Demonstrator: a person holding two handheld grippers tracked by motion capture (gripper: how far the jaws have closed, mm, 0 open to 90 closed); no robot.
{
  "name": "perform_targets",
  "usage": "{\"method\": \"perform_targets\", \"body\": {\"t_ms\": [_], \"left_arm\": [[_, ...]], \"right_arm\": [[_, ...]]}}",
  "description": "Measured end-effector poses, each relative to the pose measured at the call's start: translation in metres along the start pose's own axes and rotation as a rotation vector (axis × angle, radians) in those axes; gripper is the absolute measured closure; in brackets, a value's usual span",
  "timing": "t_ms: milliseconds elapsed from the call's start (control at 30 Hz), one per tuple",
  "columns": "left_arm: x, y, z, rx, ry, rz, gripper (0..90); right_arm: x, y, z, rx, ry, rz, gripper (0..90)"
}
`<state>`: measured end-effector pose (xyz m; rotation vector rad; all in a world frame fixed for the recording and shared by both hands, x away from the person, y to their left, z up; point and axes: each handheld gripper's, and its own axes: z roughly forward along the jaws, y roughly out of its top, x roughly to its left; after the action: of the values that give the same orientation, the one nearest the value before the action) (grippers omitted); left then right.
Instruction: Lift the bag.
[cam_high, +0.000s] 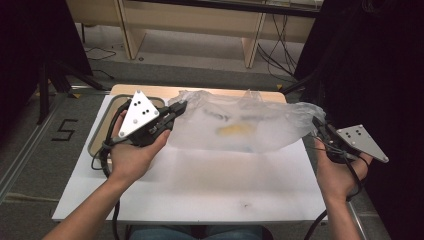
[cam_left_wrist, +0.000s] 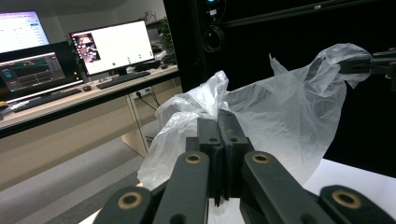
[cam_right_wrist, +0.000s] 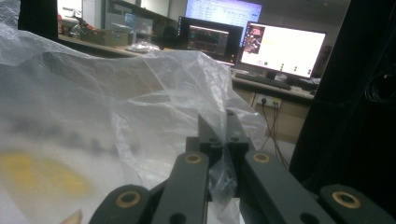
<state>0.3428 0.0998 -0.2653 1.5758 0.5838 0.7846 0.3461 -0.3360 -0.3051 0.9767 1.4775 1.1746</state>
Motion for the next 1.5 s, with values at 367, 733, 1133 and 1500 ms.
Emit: {"method": "perform_targets", "body": {"t_ms": [367, 733, 1133, 1500], "left_arm": [[0.013, -0.005, 0.011, 0.015, 0.040, -0.012, 89.4], [0.022, -0.015, 0.028, 0.047, 0.068, -0.042, 89.4], [0.028, -0.020, 0.040, 0.066, 0.086, -0.053, 89.4], [0.037, -0.026, 0.051, 0.093, 0.105, -0.068, 89.4]], "right_arm": [[0.001, 0.000, 0.007, 0.001, -0.001, 0.005, 90.0], [0.007, -0.003, 0.021, 0.013, 0.011, 0.009, 90.0], [0.011, -0.002, 0.032, 0.024, 0.020, 0.006, 90.0], [0.014, -0.004, 0.041, 0.035, 0.027, 0.011, 90.0]]}}
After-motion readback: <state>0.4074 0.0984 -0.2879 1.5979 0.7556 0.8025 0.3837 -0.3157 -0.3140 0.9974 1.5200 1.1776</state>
